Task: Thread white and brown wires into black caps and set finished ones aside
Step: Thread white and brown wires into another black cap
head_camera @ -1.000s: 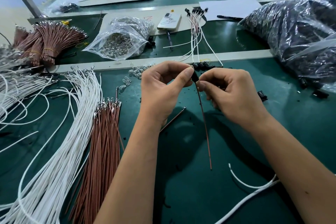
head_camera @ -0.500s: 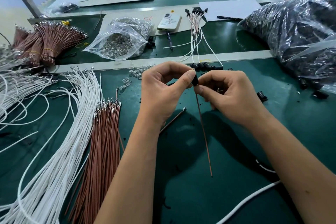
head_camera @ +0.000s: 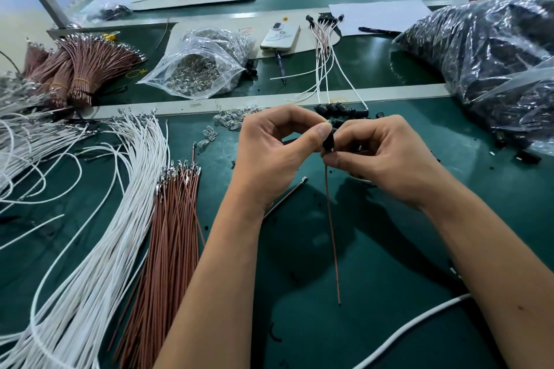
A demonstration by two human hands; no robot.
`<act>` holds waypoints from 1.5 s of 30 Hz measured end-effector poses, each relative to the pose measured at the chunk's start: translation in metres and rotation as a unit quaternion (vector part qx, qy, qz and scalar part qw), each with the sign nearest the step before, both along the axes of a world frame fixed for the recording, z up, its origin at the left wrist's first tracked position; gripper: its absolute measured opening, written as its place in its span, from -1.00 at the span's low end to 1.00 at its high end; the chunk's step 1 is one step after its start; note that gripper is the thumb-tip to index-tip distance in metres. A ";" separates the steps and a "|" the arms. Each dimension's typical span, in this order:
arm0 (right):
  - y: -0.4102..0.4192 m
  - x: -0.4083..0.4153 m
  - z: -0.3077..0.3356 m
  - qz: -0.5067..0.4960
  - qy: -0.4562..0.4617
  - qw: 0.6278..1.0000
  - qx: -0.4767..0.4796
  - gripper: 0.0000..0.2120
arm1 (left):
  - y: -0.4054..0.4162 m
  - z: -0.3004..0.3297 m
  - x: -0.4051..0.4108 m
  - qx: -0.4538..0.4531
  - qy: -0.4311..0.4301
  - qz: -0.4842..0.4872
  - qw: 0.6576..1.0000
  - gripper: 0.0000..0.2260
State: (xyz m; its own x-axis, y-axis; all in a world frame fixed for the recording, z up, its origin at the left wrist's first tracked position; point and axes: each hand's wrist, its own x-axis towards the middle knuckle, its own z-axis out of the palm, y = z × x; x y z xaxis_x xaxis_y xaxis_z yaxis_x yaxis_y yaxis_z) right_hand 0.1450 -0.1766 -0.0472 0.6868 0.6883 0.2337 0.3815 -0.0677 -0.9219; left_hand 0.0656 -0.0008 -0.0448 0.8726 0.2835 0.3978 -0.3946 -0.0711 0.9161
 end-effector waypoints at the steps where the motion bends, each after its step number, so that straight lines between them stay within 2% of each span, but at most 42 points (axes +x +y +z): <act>1: 0.001 0.000 0.000 -0.004 -0.008 1.000 -0.006 -0.95 | 0.000 0.000 0.000 -0.004 0.007 0.002 1.000 -0.96; 4: 0.001 -0.001 0.000 -0.010 -0.010 1.000 -0.020 -0.92 | -0.001 0.001 0.000 -0.036 0.030 0.003 0.999 -0.95; 8: 0.001 -0.002 0.000 -0.019 0.035 0.999 -0.031 -0.92 | -0.001 0.002 -0.001 -0.078 0.070 0.000 0.994 -0.94; 14: 0.003 -0.005 0.001 -0.027 0.070 0.997 -0.026 -0.94 | -0.002 0.002 -0.001 -0.085 0.097 0.007 0.992 -0.98; 22: 0.003 -0.005 0.001 -0.034 0.059 0.998 -0.016 -0.92 | 0.002 0.003 -0.003 -0.110 0.104 -0.035 0.988 -0.95; 29: 0.003 -0.008 0.004 -0.024 0.035 0.999 -0.017 -0.88 | -0.001 -0.002 -0.002 -0.031 0.116 -0.032 0.992 -0.82; 33: 0.002 -0.007 0.005 -0.033 0.012 0.999 -0.031 -0.85 | -0.004 -0.001 -0.001 -0.024 0.125 -0.010 0.992 -0.74; 45: 0.003 -0.007 0.006 -0.021 -0.015 1.000 -0.004 -0.85 | -0.006 0.005 -0.005 -0.003 0.064 -0.005 0.998 -0.84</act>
